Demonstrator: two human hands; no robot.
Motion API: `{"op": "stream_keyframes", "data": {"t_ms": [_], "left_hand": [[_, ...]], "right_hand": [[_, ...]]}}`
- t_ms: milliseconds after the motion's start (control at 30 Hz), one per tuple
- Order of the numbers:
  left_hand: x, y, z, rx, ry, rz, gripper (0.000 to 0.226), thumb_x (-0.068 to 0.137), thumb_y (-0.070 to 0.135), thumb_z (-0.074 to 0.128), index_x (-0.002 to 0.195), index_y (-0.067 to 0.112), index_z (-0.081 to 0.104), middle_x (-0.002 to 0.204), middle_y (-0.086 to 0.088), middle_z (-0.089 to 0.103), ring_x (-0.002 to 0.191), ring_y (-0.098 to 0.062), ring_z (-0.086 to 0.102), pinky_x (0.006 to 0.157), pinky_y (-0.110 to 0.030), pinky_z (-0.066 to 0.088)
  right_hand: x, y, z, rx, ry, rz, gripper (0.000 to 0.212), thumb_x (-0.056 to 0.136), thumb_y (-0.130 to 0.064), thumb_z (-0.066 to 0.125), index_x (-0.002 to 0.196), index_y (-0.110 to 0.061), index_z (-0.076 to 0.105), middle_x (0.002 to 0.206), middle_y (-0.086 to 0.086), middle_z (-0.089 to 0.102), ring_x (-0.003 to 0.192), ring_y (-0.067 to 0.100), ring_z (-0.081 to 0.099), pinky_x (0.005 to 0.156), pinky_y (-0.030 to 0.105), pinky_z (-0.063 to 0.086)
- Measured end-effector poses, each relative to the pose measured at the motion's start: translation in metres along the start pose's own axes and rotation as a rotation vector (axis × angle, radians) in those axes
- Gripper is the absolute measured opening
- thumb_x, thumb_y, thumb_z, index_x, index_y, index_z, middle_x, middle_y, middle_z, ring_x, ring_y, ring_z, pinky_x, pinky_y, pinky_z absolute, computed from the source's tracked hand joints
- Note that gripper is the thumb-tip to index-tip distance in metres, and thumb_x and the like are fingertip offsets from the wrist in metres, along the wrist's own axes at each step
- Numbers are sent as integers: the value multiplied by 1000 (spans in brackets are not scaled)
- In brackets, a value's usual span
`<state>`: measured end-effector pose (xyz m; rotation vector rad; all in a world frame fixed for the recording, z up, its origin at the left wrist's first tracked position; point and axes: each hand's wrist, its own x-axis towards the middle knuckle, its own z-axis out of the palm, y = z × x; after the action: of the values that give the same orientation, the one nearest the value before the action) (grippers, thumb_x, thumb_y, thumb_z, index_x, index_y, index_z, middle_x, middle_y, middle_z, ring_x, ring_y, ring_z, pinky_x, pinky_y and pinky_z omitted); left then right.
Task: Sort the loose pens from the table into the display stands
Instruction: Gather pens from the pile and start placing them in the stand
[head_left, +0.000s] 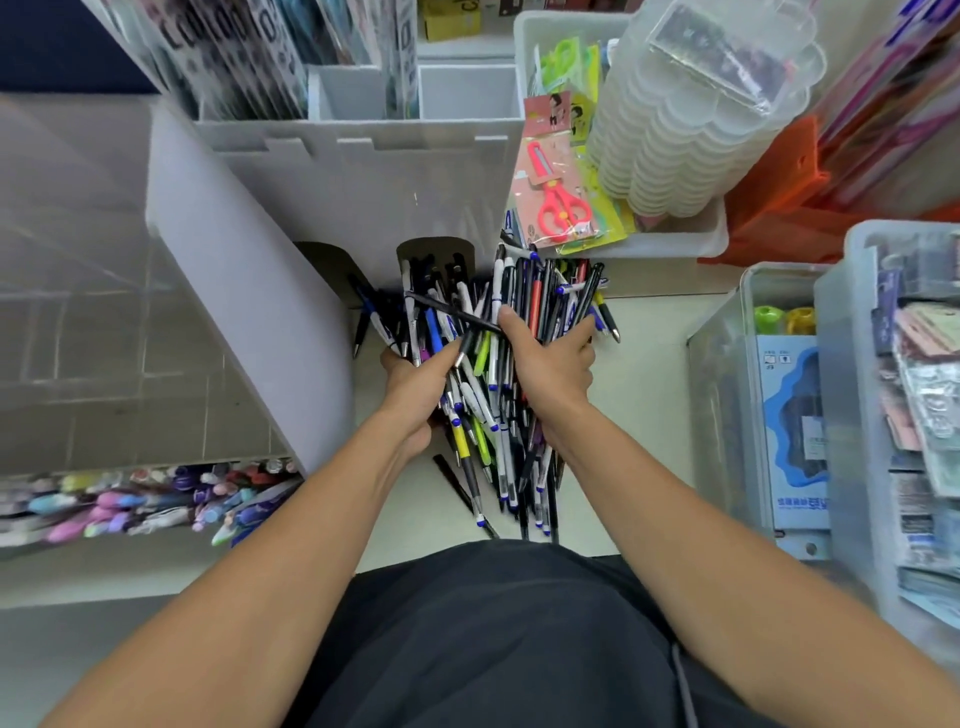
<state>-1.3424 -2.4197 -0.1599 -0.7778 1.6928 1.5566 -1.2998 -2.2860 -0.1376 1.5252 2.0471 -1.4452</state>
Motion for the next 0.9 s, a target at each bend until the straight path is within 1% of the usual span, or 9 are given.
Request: {"op": "stream_keyframes", "data": {"t_ms": [67,167,300,433,533,633,733,800,900], "left_hand": [[-8,3,-3,-48,-68,-55,122,52,62,93,148,13,36,135,-4,63,117,-22,64,103,-48,51],[-18,6,-5,-114,-149,-60,72,73,40,88,129,5,60,111,-12,75,102,-28,73,93,-46,57],[-13,-4,-5,-122,-80,-27,130,32,52,102,140,9,45,123,-14,69,106,-32,71,90,-52,58],[-14,-3,-8,-120,-1,47,101,43,37,98,131,13,52,116,-13,71,100,-31,73,84,-54,60],[-10,-3,-14,-20,-1,62,128,31,50,98,143,20,44,129,-7,65,113,-28,66,97,-52,54],[-12,-5,-19,87,31,84,117,46,44,94,147,19,39,136,-3,60,122,-24,59,107,-49,47],[-11,-8,-23,129,77,151,98,64,28,94,145,20,39,131,6,57,119,-16,57,109,-40,44],[-7,-10,-26,180,120,200,100,66,28,93,147,17,35,134,5,55,121,-18,56,108,-36,44],[-7,-5,-30,369,206,267,109,69,36,90,154,16,26,150,-5,47,135,-26,49,115,-42,40]], "right_hand": [[2,0,0,-13,-8,2,122,76,-82,58,160,-24,-9,169,7,3,152,36,14,120,60,20],[6,1,-9,-16,-11,-19,117,77,-83,57,161,-25,-1,168,7,9,152,35,17,119,59,23],[19,13,-24,13,51,-157,106,79,-81,56,159,-21,19,162,6,31,147,32,32,119,52,30],[26,25,-43,-56,190,-242,88,95,-66,48,159,-13,19,164,11,24,150,32,24,122,46,23],[8,29,-47,-316,260,-488,83,97,-67,41,160,-20,16,167,8,11,154,30,7,123,46,11],[-7,39,-33,-721,68,-854,75,98,-71,32,160,-40,6,169,-5,-6,155,22,-13,122,60,2],[-5,47,-27,-837,-65,-883,67,100,-68,27,159,-46,4,169,-12,-8,153,19,-22,118,70,4],[-2,44,-38,-678,-10,-853,60,103,-60,33,158,-44,18,169,-10,6,156,18,-3,120,65,5],[18,35,-76,-326,309,-717,52,101,-45,49,148,-23,48,154,3,43,142,22,38,119,46,29]]}}
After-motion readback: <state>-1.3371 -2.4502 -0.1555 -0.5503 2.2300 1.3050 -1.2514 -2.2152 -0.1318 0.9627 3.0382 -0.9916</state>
